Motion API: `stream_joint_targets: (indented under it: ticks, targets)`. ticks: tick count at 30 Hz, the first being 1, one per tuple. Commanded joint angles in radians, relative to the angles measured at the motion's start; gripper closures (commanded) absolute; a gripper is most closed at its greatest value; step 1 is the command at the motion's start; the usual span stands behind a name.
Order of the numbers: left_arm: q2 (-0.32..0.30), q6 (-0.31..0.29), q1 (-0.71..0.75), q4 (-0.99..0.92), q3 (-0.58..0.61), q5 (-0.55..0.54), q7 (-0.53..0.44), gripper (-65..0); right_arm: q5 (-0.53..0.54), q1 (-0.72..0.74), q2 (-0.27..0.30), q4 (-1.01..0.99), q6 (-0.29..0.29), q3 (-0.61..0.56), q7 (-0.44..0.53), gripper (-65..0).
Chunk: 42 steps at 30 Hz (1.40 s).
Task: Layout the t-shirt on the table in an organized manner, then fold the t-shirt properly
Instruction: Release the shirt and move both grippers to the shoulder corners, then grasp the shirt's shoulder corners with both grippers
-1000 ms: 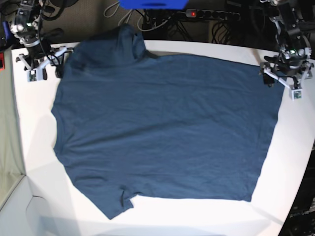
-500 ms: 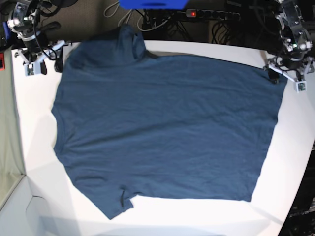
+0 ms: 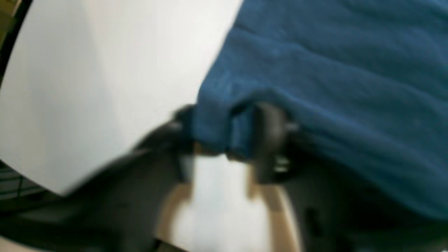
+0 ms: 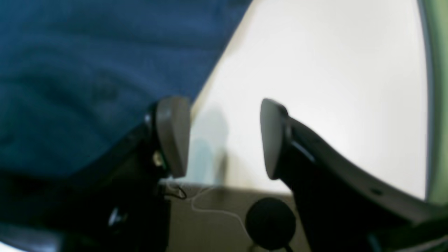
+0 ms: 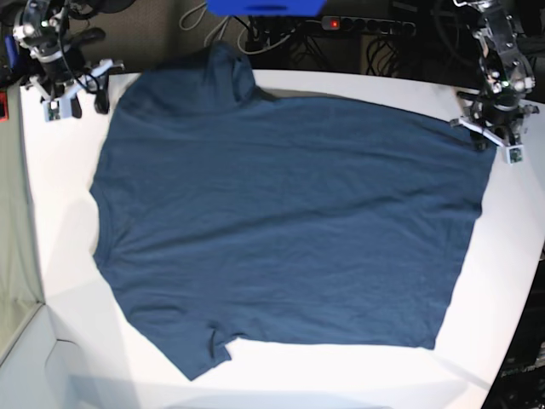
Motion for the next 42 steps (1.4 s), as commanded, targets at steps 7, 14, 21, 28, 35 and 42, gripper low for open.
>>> stream_joint_targets:
  ticks: [7,14,21,28,35,42]
  targets:
    - [-0.003,0.005,0.013,-0.003,-0.003,0.035,0.070,-21.2,0.017,-0.018,-0.083,0.161,0.092,0.001,-0.134,-32.8]
    - [0.021,0.005,0.016,0.045,-0.003,0.035,0.070,-5.9,0.017,0.012,-0.099,0.161,0.092,-0.079,-0.326,-32.8]
    - [0.026,0.005,0.013,0.054,-0.005,0.037,0.071,0.0,0.011,0.000,-0.156,0.161,0.092,-0.089,-0.333,-32.8]
    - [0.026,0.005,0.012,0.054,-0.005,0.037,0.071,-0.1,0.011,-0.020,-0.162,0.158,0.092,-0.117,-0.333,-32.8]
    - [0.026,0.005,0.012,0.054,-0.005,0.037,0.071,-0.1,0.011,-0.012,-0.169,0.060,0.092,-0.115,-0.323,-32.8]
    - [0.026,0.005,0.012,0.054,-0.005,0.037,0.071,-0.1,0.011,-0.008,-0.171,0.003,0.092,-0.117,-0.297,-32.5]
